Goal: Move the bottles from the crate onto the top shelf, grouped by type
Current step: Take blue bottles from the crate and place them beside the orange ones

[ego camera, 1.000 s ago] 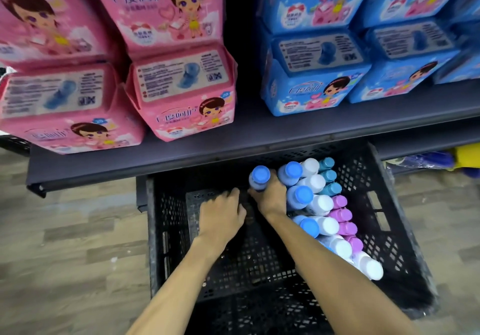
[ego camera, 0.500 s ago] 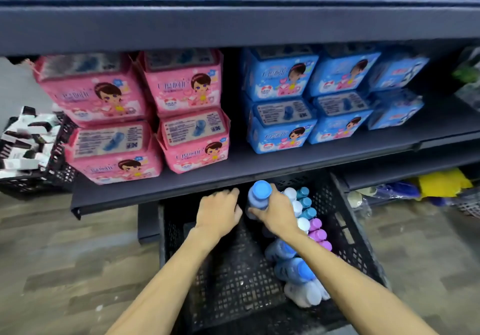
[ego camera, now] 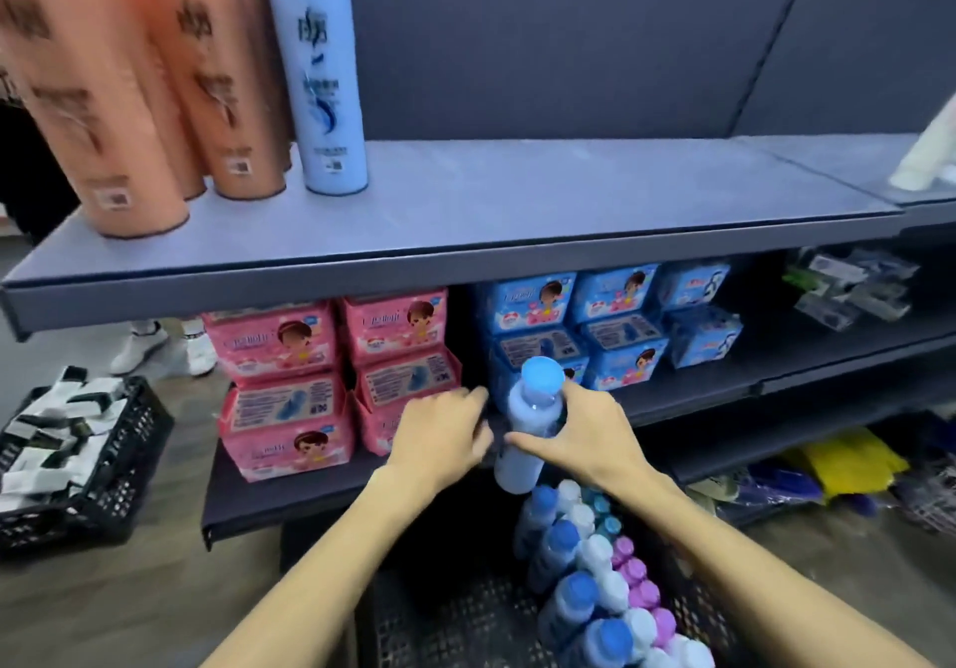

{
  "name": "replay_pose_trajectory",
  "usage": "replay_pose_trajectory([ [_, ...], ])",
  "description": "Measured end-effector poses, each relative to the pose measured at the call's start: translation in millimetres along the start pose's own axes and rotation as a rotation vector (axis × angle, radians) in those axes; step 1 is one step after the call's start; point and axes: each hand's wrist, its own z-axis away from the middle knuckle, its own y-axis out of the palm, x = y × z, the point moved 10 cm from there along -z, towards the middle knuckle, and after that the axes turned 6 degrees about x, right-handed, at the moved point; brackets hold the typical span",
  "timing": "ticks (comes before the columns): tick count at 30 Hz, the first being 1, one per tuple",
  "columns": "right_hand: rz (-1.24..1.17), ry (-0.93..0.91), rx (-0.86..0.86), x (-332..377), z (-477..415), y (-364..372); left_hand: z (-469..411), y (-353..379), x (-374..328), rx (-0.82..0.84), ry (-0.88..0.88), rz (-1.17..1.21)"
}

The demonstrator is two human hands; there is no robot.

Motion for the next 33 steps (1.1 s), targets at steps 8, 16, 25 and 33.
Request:
replay_pose_trajectory([
  [8,-0.027,-0.133,-0.156,66,-5,-93,11,-107,-8,-0.207,0.007,-0.040],
  [16,-0.042,-0.217,-0.201,131,-23,-182,20,-216,-15,-0.407,0.014,-0.094],
  [25,-0.081,-0.356,-0.289,213,-65,-269,11,-318,2,-0.588,-0.060,-0.148],
  [33,-0.056,-0.317,-0.307,246,-118,-268,9,-336,29,-0.575,-0.178,-0.192],
])
